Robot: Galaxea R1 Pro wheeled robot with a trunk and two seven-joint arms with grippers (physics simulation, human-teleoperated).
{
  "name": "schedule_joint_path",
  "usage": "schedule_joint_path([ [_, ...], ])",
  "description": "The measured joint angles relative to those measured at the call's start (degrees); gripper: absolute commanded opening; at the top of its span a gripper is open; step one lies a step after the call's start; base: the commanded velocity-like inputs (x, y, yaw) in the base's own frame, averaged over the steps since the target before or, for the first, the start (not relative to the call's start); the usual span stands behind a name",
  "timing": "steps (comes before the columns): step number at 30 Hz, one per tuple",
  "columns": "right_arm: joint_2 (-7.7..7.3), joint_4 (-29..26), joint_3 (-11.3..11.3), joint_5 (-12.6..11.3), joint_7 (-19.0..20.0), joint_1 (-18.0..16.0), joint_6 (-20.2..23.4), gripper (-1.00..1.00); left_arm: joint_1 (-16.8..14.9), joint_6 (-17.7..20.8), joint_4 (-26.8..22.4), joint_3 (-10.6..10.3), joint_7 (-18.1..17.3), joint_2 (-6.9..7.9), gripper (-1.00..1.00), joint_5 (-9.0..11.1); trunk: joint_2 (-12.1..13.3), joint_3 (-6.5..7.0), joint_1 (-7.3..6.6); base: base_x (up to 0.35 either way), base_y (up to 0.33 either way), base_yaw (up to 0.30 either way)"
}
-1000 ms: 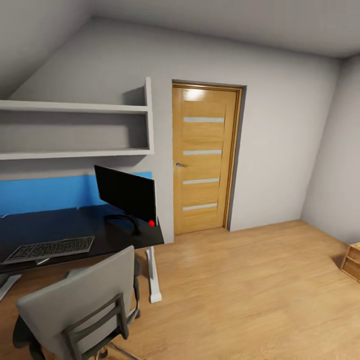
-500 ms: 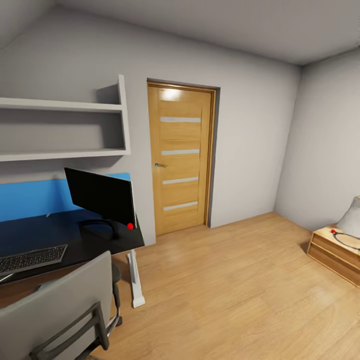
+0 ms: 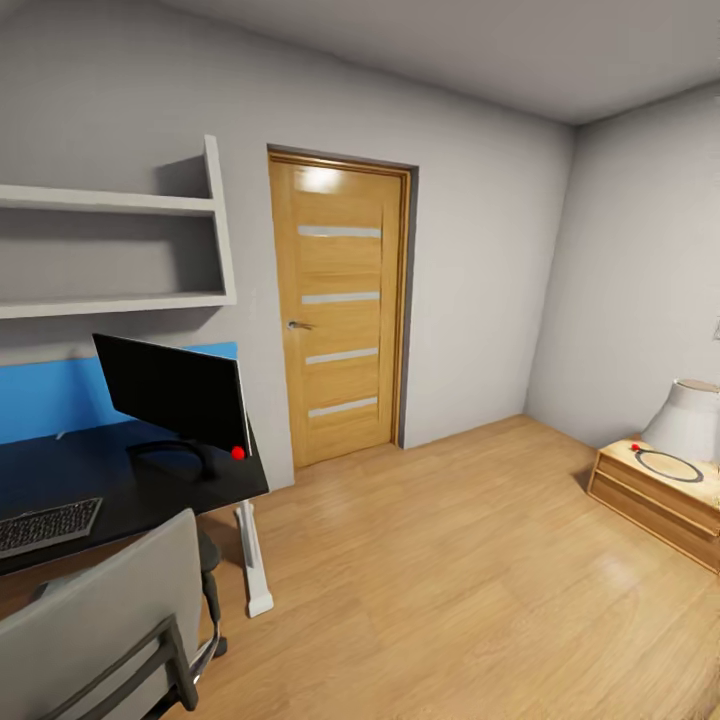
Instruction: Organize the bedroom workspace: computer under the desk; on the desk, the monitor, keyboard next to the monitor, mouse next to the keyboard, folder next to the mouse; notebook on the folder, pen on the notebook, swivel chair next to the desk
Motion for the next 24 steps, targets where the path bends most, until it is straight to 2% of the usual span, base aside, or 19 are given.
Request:
schedule_joint_path([
  [13, -0.49, 0.0, 0.0, -0.1, 0.0, 0.0, 0.0, 1.00, 0.0, 0.0, 0.0, 0.0, 0.2, -0.02, 1.00, 0.0, 0.0, -0.90, 0.00, 0.309, 0.000, -0.184],
  [24, -0.52, 0.0, 0.0, -1.9, 0.1, 0.0, 0.0, 1.00, 0.0, 0.0, 0.0, -0.1, 0.2, 0.00, 1.00, 0.1, 0.0, -1.34, 0.03, 0.022, 0.000, -0.255],
])
